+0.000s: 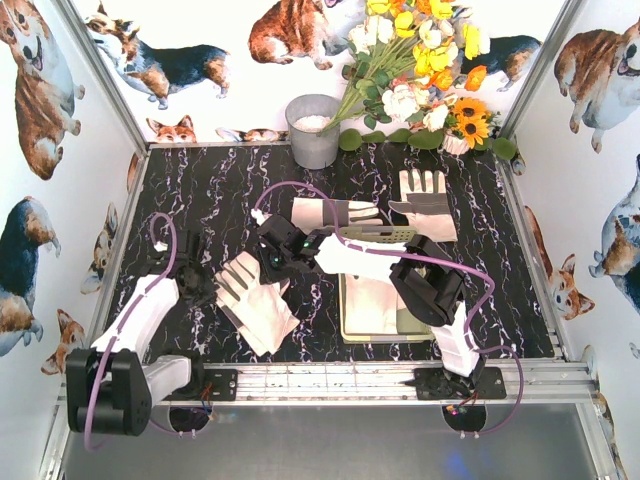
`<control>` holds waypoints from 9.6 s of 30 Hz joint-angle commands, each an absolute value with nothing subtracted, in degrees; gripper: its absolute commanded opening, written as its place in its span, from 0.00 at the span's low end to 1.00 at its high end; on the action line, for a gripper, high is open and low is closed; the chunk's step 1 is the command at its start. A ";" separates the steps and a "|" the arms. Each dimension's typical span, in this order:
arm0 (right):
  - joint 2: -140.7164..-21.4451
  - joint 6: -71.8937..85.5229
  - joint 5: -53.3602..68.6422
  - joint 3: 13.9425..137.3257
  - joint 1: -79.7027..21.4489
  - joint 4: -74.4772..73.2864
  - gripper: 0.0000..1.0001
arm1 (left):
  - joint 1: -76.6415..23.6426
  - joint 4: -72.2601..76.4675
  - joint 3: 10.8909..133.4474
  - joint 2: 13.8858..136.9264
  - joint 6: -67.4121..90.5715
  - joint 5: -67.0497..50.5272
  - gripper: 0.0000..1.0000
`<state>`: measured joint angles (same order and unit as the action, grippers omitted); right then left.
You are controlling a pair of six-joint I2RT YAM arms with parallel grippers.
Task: Put the gloves into the storage basket
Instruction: Pair the glove with the glove, then pick up the glove from the center of the board.
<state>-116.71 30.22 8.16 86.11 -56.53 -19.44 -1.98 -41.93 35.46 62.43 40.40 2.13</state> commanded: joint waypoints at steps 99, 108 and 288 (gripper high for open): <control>-121.96 29.73 7.65 91.93 -57.04 -20.40 0.00 | 5.36 -25.49 29.95 64.47 34.70 -0.69 0.00; -122.26 29.78 7.09 91.32 -56.91 -20.08 0.00 | 5.38 -24.16 28.96 65.20 34.49 -2.62 0.00; -95.17 30.28 31.27 84.11 -34.15 -51.11 0.00 | 2.77 -23.04 45.92 72.82 33.61 -36.06 0.80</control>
